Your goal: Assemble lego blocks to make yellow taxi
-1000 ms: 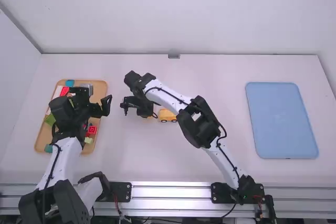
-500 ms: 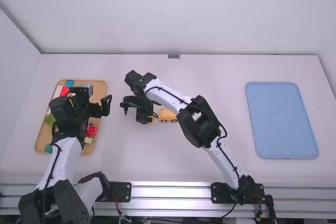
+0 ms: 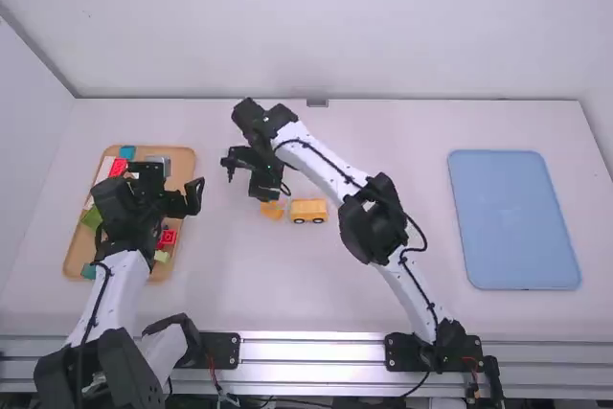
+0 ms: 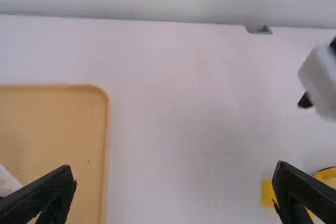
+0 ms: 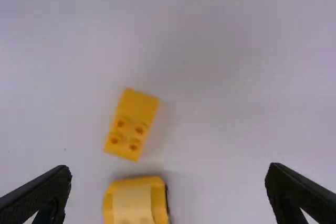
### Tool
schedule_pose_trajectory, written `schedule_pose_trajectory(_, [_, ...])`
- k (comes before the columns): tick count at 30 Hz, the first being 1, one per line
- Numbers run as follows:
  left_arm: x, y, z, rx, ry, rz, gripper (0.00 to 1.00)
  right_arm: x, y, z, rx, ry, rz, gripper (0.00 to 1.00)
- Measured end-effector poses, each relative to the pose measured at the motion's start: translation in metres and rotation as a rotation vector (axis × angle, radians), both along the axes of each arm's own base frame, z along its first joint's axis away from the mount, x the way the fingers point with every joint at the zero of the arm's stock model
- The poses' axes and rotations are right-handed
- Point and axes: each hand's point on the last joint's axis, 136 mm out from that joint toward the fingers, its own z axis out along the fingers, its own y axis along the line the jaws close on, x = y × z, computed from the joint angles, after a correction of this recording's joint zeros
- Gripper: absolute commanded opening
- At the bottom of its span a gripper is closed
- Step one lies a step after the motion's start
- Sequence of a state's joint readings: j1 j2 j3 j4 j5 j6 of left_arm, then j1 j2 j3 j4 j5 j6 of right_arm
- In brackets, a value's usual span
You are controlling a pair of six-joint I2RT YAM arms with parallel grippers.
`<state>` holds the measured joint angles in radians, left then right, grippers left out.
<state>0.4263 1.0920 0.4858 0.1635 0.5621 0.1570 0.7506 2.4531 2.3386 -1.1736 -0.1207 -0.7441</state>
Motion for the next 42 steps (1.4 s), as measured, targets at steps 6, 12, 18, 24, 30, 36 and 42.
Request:
schedule_pose_trajectory(6, [-0.003, -0.015, -0.004, -0.014, 0.002, -0.098, 0.99, 0.016, -0.034, 0.008, 0.09, 0.141, -0.104, 0.98])
schedule_pose_trajectory(12, [-0.003, -0.033, -0.018, -0.051, 0.01, -0.232, 0.99, 0.043, -0.063, 0.005, 0.172, 0.2, -0.24, 0.98])
schedule_pose_trajectory(18, [0.004, -0.038, -0.029, -0.084, 0.001, -0.287, 0.99, 0.045, -0.061, -0.035, 0.153, 0.184, -0.296, 0.98])
schedule_pose_trajectory(24, [0.001, -0.05, -0.044, -0.141, 0.052, -0.377, 0.99, 0.026, -0.055, -0.011, 0.234, 0.07, -0.252, 0.98])
schedule_pose_trajectory(30, [0.005, -0.066, -0.039, -0.13, 0.036, -0.53, 0.99, 0.028, -0.079, 0.098, 0.512, -0.257, -0.229, 0.98])
schedule_pose_trajectory(36, [0.016, -0.089, -0.034, -0.085, -0.013, -0.703, 0.99, 0.016, -0.117, 0.085, 0.644, -0.318, -0.246, 0.99])
schedule_pose_trajectory(42, [0.013, -0.136, -0.044, 0.001, -0.021, -0.973, 0.99, 0.002, -0.139, 0.032, 0.736, -0.244, -0.256, 0.98])
